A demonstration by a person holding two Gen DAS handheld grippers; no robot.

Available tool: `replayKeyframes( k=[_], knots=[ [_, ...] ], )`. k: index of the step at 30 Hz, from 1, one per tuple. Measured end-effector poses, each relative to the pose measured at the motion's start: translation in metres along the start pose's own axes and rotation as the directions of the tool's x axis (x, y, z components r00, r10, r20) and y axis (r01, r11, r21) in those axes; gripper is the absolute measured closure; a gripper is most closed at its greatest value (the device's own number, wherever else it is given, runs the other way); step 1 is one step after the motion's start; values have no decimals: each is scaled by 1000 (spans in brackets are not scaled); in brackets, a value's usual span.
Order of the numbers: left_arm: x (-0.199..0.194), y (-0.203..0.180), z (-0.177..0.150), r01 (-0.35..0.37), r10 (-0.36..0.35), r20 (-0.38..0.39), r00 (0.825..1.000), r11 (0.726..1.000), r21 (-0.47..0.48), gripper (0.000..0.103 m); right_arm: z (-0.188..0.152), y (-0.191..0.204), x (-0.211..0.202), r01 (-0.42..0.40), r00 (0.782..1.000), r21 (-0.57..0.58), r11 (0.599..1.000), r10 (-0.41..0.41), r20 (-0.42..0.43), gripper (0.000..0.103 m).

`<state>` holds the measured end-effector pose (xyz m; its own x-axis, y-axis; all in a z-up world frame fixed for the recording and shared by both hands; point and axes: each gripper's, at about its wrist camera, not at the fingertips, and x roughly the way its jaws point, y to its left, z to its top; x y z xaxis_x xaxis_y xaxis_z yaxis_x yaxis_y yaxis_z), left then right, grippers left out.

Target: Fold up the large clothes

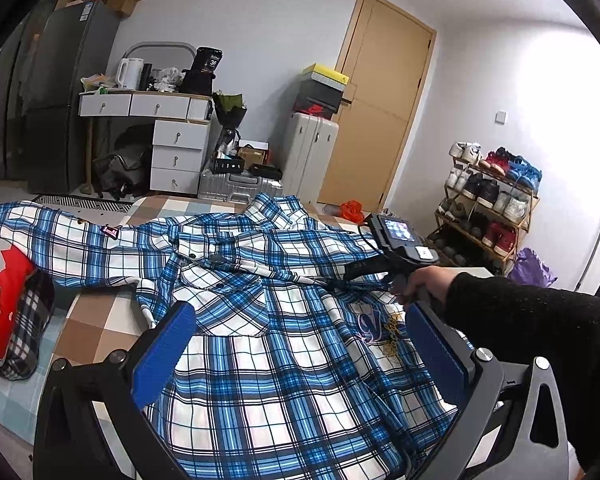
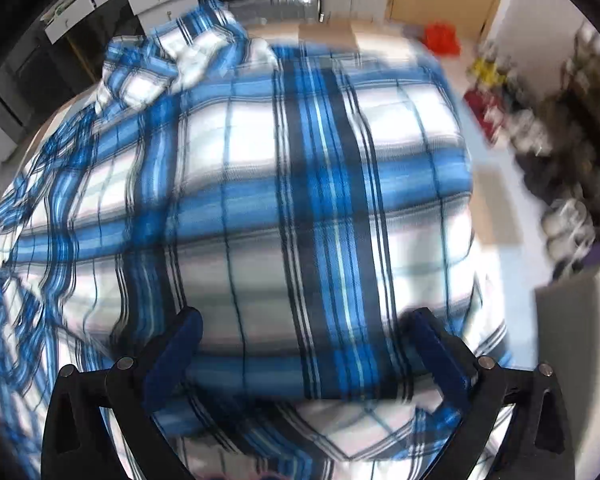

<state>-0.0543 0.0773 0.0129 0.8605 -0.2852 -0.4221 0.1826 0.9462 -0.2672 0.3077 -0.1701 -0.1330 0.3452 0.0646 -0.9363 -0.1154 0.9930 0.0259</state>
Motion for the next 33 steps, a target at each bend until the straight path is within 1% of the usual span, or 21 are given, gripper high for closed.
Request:
replayKeyframes(
  k=[3, 5, 7, 9, 11, 12, 14, 16, 17, 19, 20, 21, 23, 24, 26, 27, 28, 29, 30, 31, 33],
  knots=[
    [3, 0, 0, -13, 13, -6, 1000, 1000, 8, 1, -7, -9, -14, -38, 999, 12, 999, 38, 6, 0],
    [3, 1, 1, -24, 24, -8, 1000, 1000, 8, 1, -19, -15, -47, -99, 990, 57, 993, 93, 108, 0],
    [4, 4, 2, -45, 45, -6, 999, 999, 7, 1, -32, -14, -76, -207, 961, 98, 973, 184, 204, 0],
    [6, 8, 4, -71, 71, -3, 997, 997, 9, 1, -61, -9, -114, -350, 904, 115, 930, 304, 302, 0],
    [11, 14, 5, -125, 126, -13, 992, 992, 30, 1, -76, 11, -138, -456, 848, 92, 885, 401, 347, 0],
    [13, 16, 6, -146, 146, -17, 989, 989, 35, 1, -95, 16, -150, -551, 788, 61, 833, 494, 366, 0],
    [14, 27, 8, -200, 200, -18, 980, 979, 24, 1, -130, 24, -165, -652, 704, 47, 756, 582, 408, 0],
    [11, 40, 9, -264, 264, 12, 964, 964, 5, 1, -157, 33, -173, -694, 662, 54, 718, 607, 440, 0],
    [10, 45, 10, -301, 300, 32, 953, 954, 8, 1, -168, 40, -175, -706, 649, 55, 706, 613, 450, 0],
    [10, 58, 15, -397, 397, 10, 918, 917, 45, 1, -190, 44, -172, -713, 650, 86, 696, 611, 451, 0],
    [6, 68, 19, -408, 409, -16, 912, 912, 33, 1, -196, 42, -167, -721, 649, 102, 686, 616, 446, 0],
    [1, 77, 21, -399, 399, -31, 916, 917, 4, 1, -200, 44, -169, -736, 643, 121, 667, 631, 434, 0],
    [-18, 100, 25, -388, 386, -47, 922, 918, -82, 1, -218, 46, -175, -794, 592, 147, 590, 694, 410, 0],
    [-25, 109, 25, -394, 390, -56, 919, 912, -111, 1, -226, 42, -182, -820, 556, 140, 554, 717, 421, 0],
    [-35, 118, 26, -412, 404, -80, 911, 901, -139, 1, -237, 33, -201, -819, 548, 116, 562, 704, 452, 0],
    [-39, 121, 26, -407, 398, -87, 913, 903, -138, 1, -243, 27, -215, -818, 540, 97, 567, 698, 470, 0],
    [-42, 121, 26, -403, 394, -85, 915, 906, -132, 1, -245, 22, -224, -828, 523, 87, 554, 706, 479, 0],
    [-45, 120, 27, -403, 395, -85, 915, 907, -122, 1, -251, 19, -232, -842, 500, 78, 533, 718, 484, 0],
    [-46, 120, 28, -404, 396, -89, 914, 908, -112, 1, -257, 15, -244, -867, 458, 65, 493, 741, 491, 0],
    [-47, 120, 30, -404, 395, -92, 914, 909, -104, 1, -263, 15, -253, -885, 427, 58, 462, 756, 496, 0],
    [-51, 124, 34, -410, 402, -96, 911, 906, -100, 1, -272, 19, -266, -906, 389, 48, 421, 782, 487, 0]
  ],
)
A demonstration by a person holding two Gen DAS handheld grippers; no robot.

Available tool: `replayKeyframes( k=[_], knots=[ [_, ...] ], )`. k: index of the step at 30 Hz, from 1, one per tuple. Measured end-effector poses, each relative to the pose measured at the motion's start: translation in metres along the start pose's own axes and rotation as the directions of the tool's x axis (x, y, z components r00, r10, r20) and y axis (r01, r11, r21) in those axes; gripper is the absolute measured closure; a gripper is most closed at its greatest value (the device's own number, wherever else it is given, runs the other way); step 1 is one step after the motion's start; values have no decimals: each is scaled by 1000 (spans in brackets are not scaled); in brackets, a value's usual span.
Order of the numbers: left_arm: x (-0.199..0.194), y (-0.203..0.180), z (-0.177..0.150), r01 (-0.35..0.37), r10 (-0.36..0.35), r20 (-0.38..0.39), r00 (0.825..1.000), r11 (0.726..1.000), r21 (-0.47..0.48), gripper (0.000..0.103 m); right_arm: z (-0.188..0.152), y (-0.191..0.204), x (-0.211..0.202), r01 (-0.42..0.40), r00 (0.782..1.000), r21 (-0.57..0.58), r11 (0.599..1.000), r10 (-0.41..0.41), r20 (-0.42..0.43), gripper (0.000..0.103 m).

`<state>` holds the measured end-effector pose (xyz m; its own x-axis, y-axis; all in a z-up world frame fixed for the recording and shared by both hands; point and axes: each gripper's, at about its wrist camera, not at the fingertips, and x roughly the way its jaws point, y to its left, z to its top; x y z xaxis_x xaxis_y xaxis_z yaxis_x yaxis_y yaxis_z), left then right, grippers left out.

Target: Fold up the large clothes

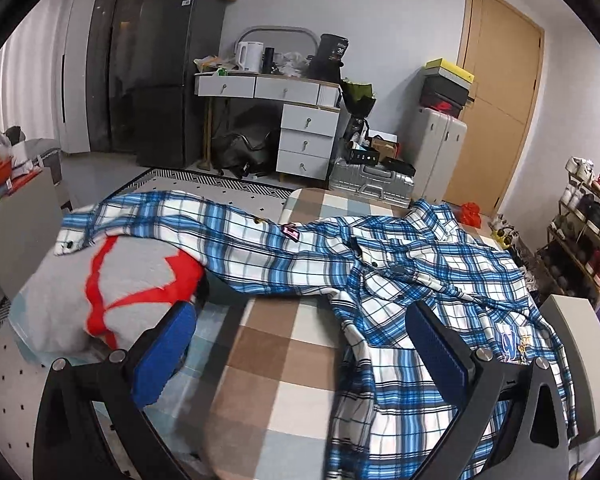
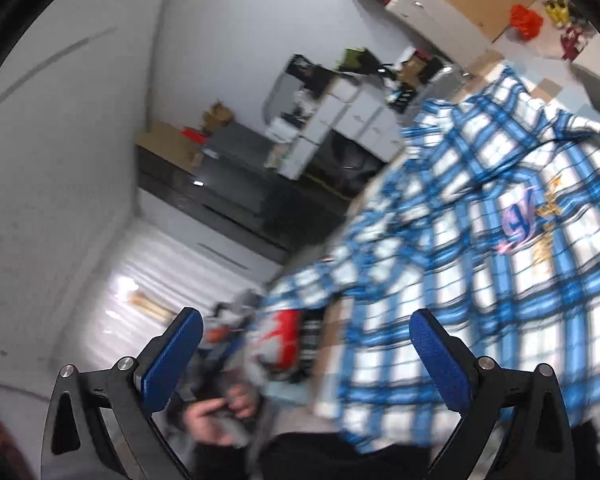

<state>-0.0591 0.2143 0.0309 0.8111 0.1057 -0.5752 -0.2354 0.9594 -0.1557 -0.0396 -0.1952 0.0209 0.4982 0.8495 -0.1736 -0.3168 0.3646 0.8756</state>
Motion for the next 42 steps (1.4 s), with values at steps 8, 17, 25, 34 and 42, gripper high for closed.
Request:
replayKeyframes(
  k=[8, 17, 25, 34, 42],
  knots=[
    [-14, 90, 29, -147, 148, -9, 989, 974, -173, 1, -53, 79, 59, 13, 989, -300, 954, -56, -136, 0],
    [50, 198, 49, -145, 50, -202, 978, 860, -489, 1, -42, 44, 143, 379, 924, -546, 747, -339, 177, 0],
    [117, 235, 45, -112, -118, -279, 953, 718, -687, 1, -36, -17, 147, 319, 943, -348, 881, -332, 23, 0],
    [135, 276, 35, 1, -290, -175, 941, 519, -855, 1, -31, -19, 133, 266, 963, -295, 918, -270, 28, 0],
    [124, 287, 45, 71, -274, -72, 959, 479, -875, 6, -37, -18, 139, 266, 961, -311, 912, -276, 15, 0]
  ],
)
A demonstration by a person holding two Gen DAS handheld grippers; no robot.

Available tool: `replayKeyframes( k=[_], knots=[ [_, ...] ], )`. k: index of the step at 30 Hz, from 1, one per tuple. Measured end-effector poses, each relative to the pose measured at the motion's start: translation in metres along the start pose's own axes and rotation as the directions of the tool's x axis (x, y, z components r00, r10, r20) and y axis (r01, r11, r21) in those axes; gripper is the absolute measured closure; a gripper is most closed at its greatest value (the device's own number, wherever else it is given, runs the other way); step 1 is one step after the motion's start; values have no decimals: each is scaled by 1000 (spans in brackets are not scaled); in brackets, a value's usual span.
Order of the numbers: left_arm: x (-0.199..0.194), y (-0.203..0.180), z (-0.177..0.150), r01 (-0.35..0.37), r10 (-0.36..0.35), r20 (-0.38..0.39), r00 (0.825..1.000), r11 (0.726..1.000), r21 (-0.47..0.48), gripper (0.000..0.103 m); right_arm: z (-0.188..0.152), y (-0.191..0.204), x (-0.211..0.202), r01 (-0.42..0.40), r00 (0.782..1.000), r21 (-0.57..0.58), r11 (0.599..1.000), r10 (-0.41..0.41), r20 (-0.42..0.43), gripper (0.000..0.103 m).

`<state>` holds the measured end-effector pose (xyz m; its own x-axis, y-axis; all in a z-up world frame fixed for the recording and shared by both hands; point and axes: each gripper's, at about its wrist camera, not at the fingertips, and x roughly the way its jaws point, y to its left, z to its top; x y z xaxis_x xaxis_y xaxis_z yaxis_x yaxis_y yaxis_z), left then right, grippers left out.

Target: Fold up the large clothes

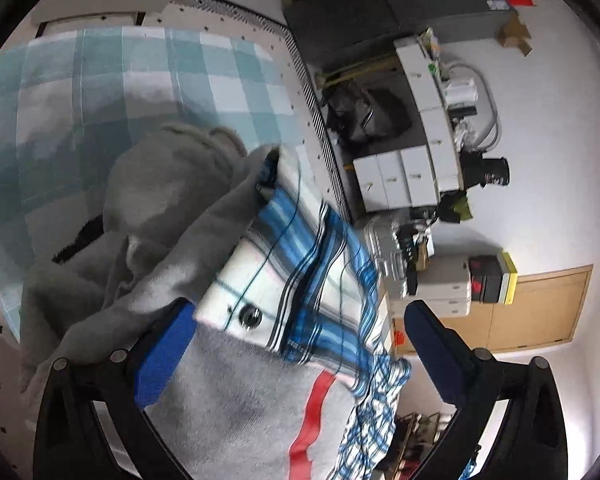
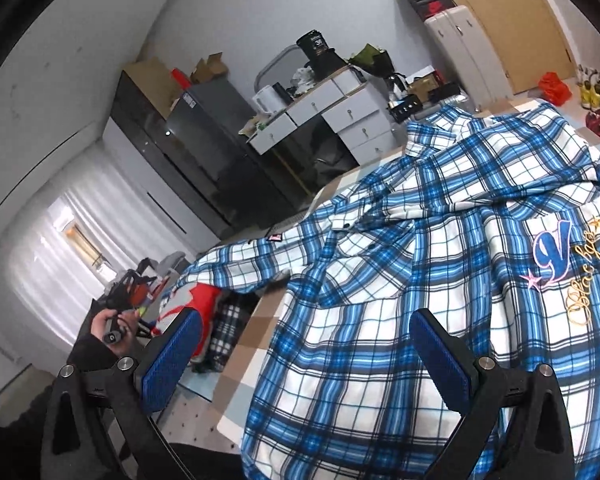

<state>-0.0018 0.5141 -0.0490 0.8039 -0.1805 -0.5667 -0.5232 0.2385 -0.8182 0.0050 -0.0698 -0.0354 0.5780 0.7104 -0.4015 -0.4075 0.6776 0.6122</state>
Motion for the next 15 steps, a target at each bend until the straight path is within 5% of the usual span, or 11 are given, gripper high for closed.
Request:
replayKeyframes(
  k=[6, 8, 9, 15],
  knots=[
    [11, -11, 12, -5, 6, -10, 1000, 998, 61, 33, -3, 2, 5, -6, 1000, -20, 1000, 5, -6, 0],
    [11, -15, 12, -55, 53, 27, 998, 994, 91, 69, -4, 2, 7, -4, 1000, -22, 1000, 3, -13, 0],
    [10, -13, 13, -89, 83, 63, 995, 992, 93, 96, -4, 1, 8, -3, 1000, -22, 1000, 2, -16, 0],
    [22, 3, 16, -102, 101, 64, 993, 995, 16, 97, -6, 4, 9, -2, 1000, -39, 999, 2, -13, 0]
  ],
)
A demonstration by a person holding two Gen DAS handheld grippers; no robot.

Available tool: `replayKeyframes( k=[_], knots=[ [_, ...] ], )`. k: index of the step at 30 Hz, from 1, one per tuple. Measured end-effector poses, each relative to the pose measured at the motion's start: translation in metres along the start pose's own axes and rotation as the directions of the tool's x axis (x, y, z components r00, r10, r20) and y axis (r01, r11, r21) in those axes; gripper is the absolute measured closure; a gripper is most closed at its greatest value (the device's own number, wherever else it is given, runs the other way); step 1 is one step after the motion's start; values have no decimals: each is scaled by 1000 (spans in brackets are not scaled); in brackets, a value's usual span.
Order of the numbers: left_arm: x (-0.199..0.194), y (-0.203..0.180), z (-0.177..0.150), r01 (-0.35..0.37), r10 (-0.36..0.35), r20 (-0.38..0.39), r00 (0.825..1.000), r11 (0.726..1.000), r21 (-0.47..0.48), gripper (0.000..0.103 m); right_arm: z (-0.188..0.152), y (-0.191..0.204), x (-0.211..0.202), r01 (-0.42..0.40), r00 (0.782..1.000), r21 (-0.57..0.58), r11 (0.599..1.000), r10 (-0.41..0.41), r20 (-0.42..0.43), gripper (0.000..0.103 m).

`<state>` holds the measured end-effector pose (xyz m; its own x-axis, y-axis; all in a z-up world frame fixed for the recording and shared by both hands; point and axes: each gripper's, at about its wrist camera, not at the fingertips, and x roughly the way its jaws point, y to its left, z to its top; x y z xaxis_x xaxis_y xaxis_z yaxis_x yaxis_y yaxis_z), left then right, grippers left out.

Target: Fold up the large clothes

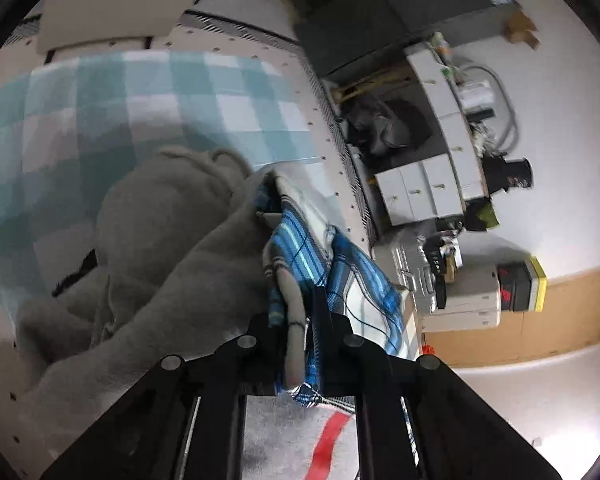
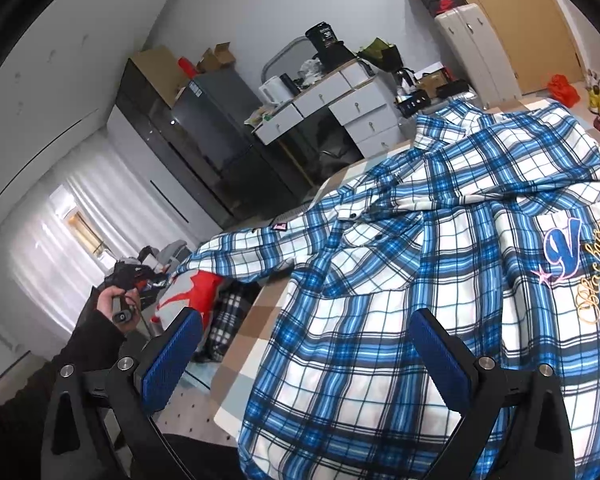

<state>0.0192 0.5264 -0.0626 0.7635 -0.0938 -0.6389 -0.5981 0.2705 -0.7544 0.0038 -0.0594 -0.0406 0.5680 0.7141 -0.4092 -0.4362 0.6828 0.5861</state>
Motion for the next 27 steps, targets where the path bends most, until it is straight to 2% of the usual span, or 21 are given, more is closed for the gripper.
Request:
replayKeyframes(
  k=[2, 4, 7, 9, 11, 17, 23, 27],
  knots=[
    [-2, -2, 2, 2, -2, 23, 1000, 1000, 14, 97, 0, 1, 0, -5, 1000, -8, 1000, 5, 5, 0],
    [-7, -11, 1, -4, 0, 54, 999, 997, 72, 102, 0, 1, 0, -4, 1000, -7, 1000, 4, 6, 0],
    [-20, -29, 1, 19, -37, 111, 993, 988, 153, 103, 0, -1, 1, -8, 1000, 5, 1000, 8, 3, 0],
    [-27, -48, 3, 44, -72, 125, 989, 976, 214, 103, 1, -2, 1, -8, 1000, 9, 1000, 8, 5, 0],
    [-38, -80, 1, 64, -115, 153, 982, 950, 305, 103, 2, -2, 0, -14, 1000, 13, 1000, 14, 6, 0],
    [-42, -153, -17, 82, -147, 136, 980, 913, 401, 103, 3, 1, -8, -49, 999, 10, 999, 48, 21, 0],
    [-39, -237, -70, 159, -231, 64, 971, 820, 549, 103, 1, -2, -16, -53, 998, 22, 998, 53, 25, 0],
    [-30, -296, -123, 208, -258, -21, 966, 723, 659, 103, 6, -5, -27, -53, 998, 50, 997, 50, 47, 0]
  ],
)
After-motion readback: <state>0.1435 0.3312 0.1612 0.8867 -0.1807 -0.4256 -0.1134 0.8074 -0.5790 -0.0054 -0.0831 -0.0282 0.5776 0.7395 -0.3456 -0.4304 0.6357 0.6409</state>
